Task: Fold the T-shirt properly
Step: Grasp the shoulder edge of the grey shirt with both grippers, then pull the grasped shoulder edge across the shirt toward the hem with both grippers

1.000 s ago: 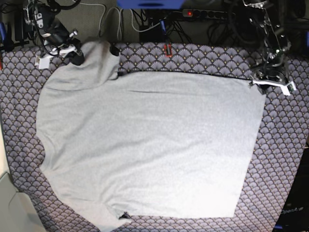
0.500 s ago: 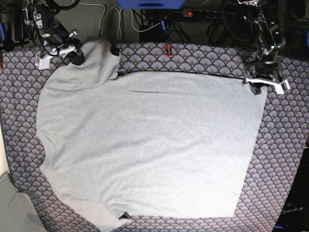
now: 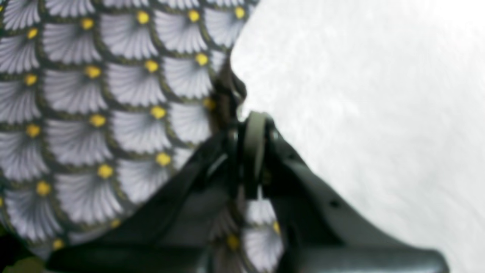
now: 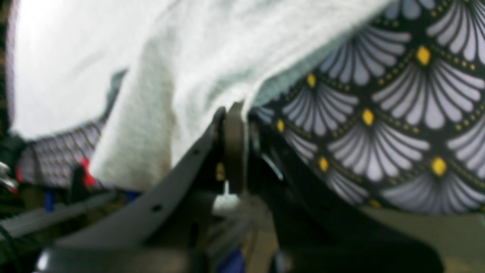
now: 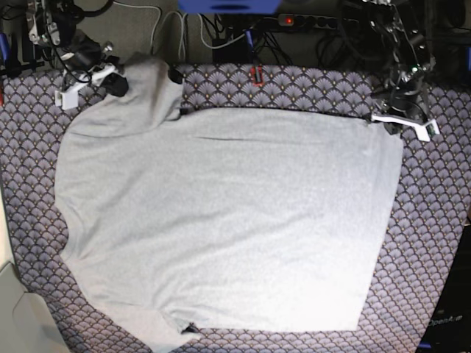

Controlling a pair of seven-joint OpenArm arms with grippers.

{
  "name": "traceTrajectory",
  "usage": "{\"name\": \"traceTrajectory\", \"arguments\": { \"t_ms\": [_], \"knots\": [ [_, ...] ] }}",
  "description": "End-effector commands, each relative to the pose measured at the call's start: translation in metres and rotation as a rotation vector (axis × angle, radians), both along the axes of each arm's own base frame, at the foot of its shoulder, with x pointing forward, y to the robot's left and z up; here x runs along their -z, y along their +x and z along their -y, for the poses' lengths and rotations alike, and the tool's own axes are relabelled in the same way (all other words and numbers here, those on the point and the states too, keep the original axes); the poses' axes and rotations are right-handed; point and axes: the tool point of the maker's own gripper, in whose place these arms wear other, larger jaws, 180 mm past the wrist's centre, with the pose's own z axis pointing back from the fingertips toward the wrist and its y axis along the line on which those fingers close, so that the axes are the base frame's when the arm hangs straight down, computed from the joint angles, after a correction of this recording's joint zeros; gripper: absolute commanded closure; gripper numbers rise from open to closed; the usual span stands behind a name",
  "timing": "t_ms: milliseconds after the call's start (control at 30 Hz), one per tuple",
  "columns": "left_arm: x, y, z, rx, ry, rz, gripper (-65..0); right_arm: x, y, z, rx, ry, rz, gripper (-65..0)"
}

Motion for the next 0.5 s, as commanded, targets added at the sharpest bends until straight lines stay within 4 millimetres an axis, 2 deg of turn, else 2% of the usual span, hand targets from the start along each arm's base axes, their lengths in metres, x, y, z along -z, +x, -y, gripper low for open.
{"name": "traceTrajectory", "arguments": {
  "t_ms": [0, 67, 167, 333, 400, 467],
  "knots": [
    [-0.021, 0.011, -0.006, 0.004, 0.041, 0.065, -0.6, -0.011, 0.007, 0.001, -0.015, -0.007, 0.044, 0.0],
    [-0.034, 0.016, -0.006, 0.012, 0.057, 0.095, -0.6, -0.026, 0.020, -0.007, -0.066, 0.004, 0.109, 0.0],
    [-0.047, 0.021, -0.006, 0.016, 0.072, 0.126, -0.6, -0.035, 0.029, -0.007, -0.093, -0.007, 0.142, 0.0],
    [-0.049, 0.023, -0.010, 0.015, 0.082, 0.130, -0.6, -0.048, 0.052, -0.002, -0.100, -0.024, 0.200, 0.0],
    [-0.061, 0.039, -0.015, 0.018, 0.096, 0.166, -0.6, -0.057, 0.067, 0.002, -0.091, -0.032, 0.237, 0.0],
    [-0.062, 0.049, -0.018, 0.020, 0.096, 0.175, -0.6, -0.067, 0.081, 0.011, -0.063, -0.046, 0.278, 0.0]
  ]
}}
